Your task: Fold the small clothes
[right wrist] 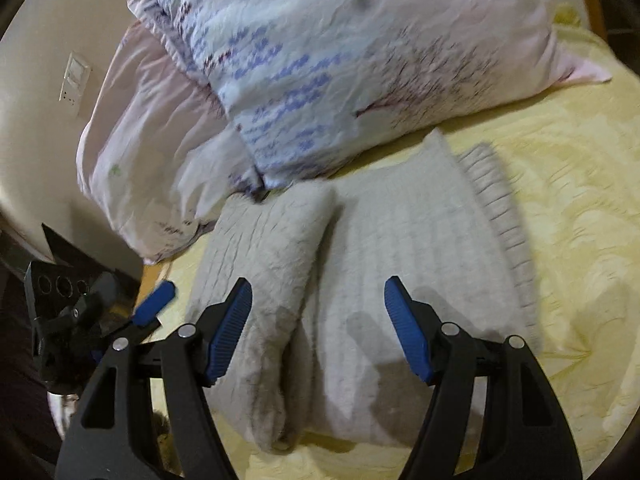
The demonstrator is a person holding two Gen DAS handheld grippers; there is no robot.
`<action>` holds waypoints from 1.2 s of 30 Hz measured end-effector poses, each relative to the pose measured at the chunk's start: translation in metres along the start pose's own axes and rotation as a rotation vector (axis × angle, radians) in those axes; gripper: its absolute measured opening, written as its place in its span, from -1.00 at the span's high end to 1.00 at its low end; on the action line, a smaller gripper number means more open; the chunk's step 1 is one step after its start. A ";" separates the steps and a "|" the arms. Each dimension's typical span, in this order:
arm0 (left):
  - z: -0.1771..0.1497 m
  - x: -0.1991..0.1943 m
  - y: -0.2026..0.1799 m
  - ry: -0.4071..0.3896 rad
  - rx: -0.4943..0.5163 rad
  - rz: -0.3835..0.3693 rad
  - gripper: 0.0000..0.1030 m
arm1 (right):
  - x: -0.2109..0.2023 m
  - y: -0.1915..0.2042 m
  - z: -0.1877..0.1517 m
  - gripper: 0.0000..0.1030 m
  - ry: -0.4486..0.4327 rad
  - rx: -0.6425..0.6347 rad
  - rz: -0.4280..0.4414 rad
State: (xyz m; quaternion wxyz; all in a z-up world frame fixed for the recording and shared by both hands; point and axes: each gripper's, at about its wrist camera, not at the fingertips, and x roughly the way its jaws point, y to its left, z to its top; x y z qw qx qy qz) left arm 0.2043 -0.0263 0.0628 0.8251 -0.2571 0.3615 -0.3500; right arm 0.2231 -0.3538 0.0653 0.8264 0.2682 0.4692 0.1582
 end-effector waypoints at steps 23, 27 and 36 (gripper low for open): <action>-0.008 0.022 0.060 0.145 -0.133 0.225 -0.38 | 0.082 0.010 0.016 0.62 0.151 0.076 0.153; -0.003 0.016 0.062 0.115 -0.162 0.204 -0.49 | 0.068 0.013 0.020 0.67 0.103 0.036 0.148; 0.001 0.022 0.046 0.086 -0.112 0.206 -0.51 | 0.013 0.002 0.036 0.68 0.011 -0.093 -0.007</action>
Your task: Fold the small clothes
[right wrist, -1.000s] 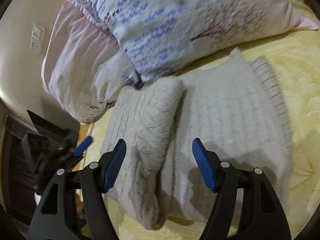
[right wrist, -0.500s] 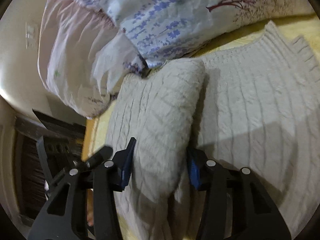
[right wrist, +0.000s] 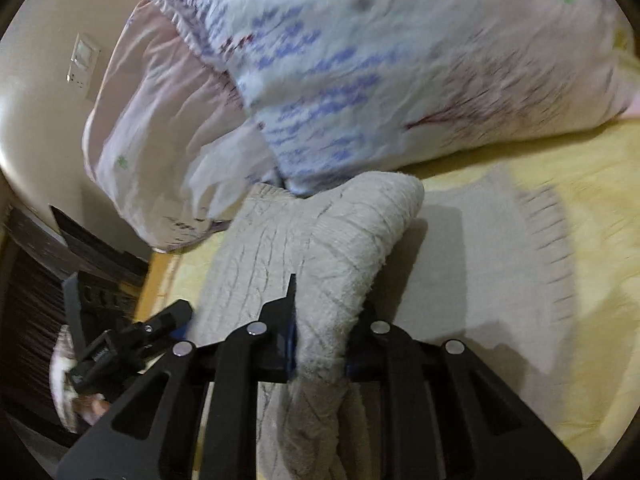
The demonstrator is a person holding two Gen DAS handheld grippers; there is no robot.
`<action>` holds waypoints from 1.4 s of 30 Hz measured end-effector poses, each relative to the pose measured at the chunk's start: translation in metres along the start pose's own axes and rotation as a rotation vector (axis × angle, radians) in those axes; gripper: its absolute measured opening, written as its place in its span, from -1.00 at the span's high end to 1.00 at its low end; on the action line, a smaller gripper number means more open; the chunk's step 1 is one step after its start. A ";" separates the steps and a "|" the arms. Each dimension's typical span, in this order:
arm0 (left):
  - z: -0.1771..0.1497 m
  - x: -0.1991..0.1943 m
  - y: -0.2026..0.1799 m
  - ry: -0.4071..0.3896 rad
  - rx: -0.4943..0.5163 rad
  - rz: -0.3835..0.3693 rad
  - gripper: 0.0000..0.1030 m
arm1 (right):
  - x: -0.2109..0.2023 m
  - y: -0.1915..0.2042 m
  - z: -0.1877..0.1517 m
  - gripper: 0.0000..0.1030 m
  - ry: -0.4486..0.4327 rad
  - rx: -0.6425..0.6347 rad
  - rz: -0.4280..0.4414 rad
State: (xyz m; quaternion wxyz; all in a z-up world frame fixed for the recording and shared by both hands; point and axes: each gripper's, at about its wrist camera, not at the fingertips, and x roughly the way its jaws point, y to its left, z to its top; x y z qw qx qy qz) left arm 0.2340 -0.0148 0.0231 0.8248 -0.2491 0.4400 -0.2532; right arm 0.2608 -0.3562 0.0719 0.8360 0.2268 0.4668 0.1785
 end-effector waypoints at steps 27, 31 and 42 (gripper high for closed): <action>0.002 0.049 -0.021 0.059 -0.048 0.024 -0.51 | -0.036 -0.125 0.022 0.05 -0.026 0.223 0.012; 0.019 0.063 -0.010 0.080 -0.102 0.019 -0.41 | -0.020 -0.137 0.031 0.05 -0.011 0.301 0.048; 0.068 0.112 0.018 0.124 -0.239 -0.056 0.49 | 0.012 -0.166 0.057 0.67 0.029 0.398 0.127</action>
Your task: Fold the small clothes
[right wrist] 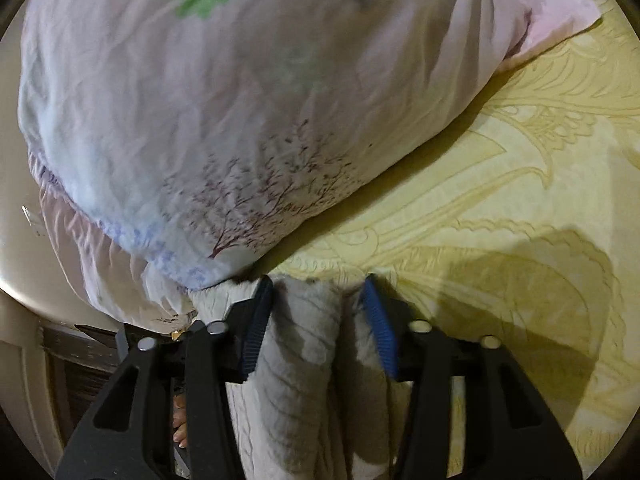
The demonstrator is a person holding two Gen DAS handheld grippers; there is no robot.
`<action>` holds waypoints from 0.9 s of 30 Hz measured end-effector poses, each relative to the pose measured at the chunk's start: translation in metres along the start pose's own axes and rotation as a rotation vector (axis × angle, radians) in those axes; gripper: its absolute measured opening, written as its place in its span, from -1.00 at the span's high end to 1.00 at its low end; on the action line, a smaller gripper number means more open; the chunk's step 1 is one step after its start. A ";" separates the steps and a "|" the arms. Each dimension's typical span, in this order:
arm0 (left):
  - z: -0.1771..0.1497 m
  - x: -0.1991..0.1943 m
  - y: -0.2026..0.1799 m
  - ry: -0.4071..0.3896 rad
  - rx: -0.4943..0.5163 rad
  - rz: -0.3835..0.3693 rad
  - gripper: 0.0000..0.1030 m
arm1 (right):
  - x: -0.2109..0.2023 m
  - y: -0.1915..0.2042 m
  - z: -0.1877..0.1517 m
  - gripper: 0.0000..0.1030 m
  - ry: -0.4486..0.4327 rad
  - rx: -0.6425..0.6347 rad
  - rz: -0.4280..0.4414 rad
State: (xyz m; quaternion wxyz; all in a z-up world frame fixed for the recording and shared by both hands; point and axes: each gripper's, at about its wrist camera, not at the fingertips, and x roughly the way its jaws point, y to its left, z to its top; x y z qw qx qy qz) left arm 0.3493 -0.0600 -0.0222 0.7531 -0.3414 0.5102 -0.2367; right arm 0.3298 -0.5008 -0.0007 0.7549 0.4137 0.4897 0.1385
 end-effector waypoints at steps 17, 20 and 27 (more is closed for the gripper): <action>-0.018 -0.005 -0.020 -0.104 0.163 0.047 0.77 | -0.010 0.027 -0.019 0.83 -0.138 -0.248 -0.226; -0.017 -0.001 -0.021 -0.092 0.141 0.041 0.74 | -0.011 0.025 -0.018 0.60 -0.129 -0.215 -0.206; -0.034 -0.043 -0.032 -0.084 0.164 0.020 0.23 | -0.076 0.011 -0.051 0.08 -0.149 -0.163 -0.059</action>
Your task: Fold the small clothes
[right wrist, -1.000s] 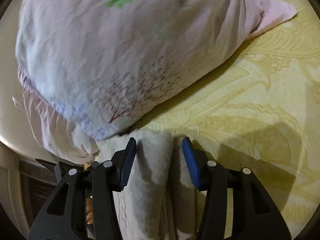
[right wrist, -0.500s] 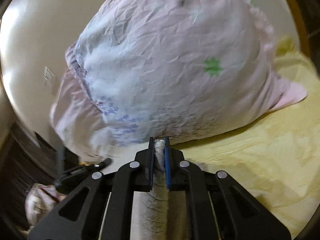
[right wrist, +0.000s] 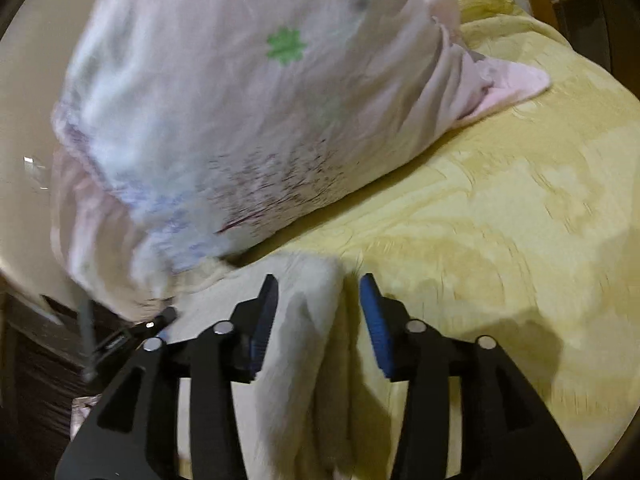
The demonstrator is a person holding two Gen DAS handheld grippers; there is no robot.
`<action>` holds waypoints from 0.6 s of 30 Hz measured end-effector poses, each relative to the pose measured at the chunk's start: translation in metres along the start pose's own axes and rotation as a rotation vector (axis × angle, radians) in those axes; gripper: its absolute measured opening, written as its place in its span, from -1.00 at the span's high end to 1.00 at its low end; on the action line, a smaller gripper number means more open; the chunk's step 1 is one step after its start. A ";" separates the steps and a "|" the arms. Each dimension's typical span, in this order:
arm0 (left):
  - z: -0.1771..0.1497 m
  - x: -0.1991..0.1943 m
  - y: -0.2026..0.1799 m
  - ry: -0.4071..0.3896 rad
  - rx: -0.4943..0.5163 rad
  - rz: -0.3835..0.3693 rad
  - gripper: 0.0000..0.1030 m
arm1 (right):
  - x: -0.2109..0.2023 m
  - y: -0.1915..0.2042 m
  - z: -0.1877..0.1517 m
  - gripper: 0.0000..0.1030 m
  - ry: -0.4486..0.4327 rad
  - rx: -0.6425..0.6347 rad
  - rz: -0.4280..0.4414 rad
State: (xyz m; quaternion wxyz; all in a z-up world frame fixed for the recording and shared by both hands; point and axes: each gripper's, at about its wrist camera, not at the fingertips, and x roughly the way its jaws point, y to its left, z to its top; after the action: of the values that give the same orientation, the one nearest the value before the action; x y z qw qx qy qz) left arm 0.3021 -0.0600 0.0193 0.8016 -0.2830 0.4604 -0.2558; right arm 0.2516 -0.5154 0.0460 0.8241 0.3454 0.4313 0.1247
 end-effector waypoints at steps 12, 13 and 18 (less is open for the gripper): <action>-0.061 -0.015 -0.010 0.048 0.064 0.047 0.01 | 0.005 0.032 -0.043 0.83 0.022 -0.144 -0.027; -0.062 -0.017 -0.011 0.041 0.065 0.049 0.03 | 0.000 0.036 -0.043 0.84 -0.011 -0.159 -0.045; -0.067 -0.016 -0.016 0.031 0.091 0.064 0.03 | 0.012 0.022 -0.043 0.85 -0.011 -0.100 -0.164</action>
State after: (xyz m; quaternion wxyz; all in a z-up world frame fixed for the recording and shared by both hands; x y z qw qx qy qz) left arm 0.2331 -0.0754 0.0118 0.8143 -0.2272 0.4693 -0.2550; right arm 0.2262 -0.4734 0.0371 0.8502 0.2680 0.4467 0.0762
